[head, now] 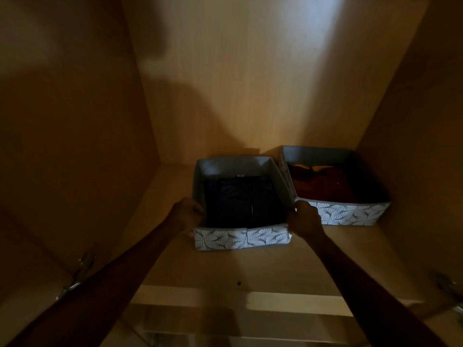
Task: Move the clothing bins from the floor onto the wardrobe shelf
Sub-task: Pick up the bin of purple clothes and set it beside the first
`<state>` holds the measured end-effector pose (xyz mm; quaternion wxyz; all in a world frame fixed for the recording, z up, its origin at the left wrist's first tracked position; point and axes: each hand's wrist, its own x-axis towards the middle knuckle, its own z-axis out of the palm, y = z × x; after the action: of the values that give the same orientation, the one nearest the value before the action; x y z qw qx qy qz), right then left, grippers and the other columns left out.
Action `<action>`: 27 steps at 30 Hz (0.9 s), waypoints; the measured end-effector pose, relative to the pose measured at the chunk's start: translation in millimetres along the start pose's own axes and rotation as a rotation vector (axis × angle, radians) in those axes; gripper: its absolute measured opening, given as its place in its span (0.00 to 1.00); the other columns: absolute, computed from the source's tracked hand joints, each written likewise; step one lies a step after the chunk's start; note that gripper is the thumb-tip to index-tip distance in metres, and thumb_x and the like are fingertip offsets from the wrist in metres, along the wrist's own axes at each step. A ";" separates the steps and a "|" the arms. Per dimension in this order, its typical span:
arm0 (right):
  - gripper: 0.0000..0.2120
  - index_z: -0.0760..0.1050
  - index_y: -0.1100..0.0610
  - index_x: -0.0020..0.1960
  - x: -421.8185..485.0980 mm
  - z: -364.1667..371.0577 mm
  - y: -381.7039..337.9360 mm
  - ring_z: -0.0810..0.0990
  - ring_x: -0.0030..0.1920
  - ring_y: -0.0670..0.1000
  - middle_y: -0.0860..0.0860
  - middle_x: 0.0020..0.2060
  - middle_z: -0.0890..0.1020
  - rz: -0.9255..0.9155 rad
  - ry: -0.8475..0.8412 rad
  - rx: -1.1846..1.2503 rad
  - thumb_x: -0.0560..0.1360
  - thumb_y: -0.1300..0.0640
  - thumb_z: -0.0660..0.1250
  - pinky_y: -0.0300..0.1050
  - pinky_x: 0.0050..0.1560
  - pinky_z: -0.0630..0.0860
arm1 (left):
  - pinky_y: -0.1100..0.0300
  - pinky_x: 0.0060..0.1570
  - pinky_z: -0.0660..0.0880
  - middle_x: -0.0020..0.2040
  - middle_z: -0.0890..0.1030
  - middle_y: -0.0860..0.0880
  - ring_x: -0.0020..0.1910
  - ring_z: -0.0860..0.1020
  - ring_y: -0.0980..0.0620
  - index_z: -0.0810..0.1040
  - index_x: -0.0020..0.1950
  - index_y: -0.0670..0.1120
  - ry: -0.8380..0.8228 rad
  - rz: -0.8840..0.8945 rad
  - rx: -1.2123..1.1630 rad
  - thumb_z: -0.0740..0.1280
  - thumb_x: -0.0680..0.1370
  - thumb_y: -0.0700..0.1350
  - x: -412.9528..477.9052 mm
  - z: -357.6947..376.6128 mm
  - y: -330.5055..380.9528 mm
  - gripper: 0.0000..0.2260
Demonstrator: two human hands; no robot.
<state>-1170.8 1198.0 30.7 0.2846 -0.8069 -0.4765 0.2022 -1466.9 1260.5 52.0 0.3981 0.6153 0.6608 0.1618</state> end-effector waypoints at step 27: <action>0.09 0.79 0.60 0.38 -8.8 30.9 -18.5 0.81 0.38 0.62 0.60 0.38 0.81 -0.419 0.117 -0.504 0.64 0.71 0.64 0.49 0.35 0.76 | 0.42 0.72 0.33 0.69 0.22 0.41 0.73 0.27 0.39 0.18 0.68 0.55 0.076 0.442 0.746 0.67 0.69 0.59 11.6 41.0 -46.4 0.55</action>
<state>-1205.4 1205.6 19.9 0.1384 -0.7467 -0.6498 -0.0317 -1468.1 1251.3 -10.3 0.0798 0.8372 0.5408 0.0159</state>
